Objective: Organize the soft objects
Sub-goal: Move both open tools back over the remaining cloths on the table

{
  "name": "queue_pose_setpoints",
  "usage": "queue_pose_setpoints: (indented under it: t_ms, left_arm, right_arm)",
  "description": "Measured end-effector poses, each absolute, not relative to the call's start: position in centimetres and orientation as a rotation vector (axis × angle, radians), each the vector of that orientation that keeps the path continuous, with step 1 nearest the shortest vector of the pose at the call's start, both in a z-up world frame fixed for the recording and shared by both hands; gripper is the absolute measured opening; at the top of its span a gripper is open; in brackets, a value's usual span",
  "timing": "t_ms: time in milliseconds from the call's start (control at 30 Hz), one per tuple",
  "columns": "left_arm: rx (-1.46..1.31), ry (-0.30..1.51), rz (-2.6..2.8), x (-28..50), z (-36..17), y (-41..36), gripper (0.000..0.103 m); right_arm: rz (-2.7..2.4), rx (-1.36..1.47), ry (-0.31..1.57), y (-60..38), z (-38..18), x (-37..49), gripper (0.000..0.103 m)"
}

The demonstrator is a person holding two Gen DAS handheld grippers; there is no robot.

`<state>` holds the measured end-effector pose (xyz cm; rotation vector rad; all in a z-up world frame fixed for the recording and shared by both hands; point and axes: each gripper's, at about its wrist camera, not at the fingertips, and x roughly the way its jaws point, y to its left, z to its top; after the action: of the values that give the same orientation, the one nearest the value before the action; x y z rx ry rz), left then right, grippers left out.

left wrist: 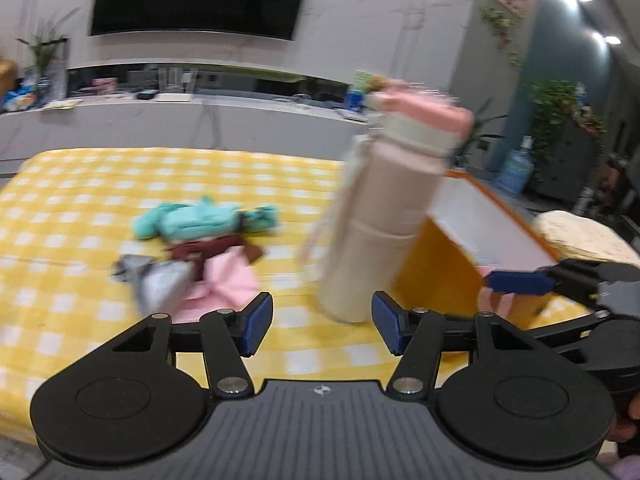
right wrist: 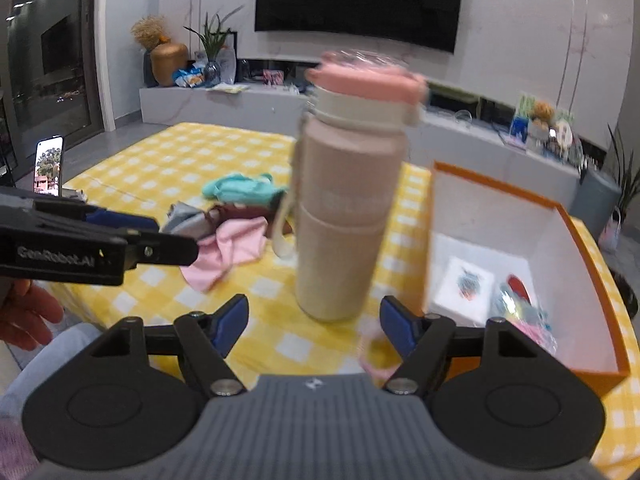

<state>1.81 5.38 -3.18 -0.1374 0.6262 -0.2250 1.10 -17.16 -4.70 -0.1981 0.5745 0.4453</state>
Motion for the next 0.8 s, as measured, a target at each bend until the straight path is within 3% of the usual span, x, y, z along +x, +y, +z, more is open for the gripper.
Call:
queue_pose_setpoints:
  t_ms: [333, 800]
  left_arm:
    - [-0.087, 0.655, -0.131, 2.6, -4.5, 11.6, 0.066]
    - [0.022, 0.786, -0.098, 9.2, -9.3, 14.8, 0.066]
  right_arm:
    - [0.56, -0.326, 0.536, -9.5, -6.2, 2.2, 0.071]
    - [0.596, -0.426, 0.666, -1.9, -11.1, 9.3, 0.066]
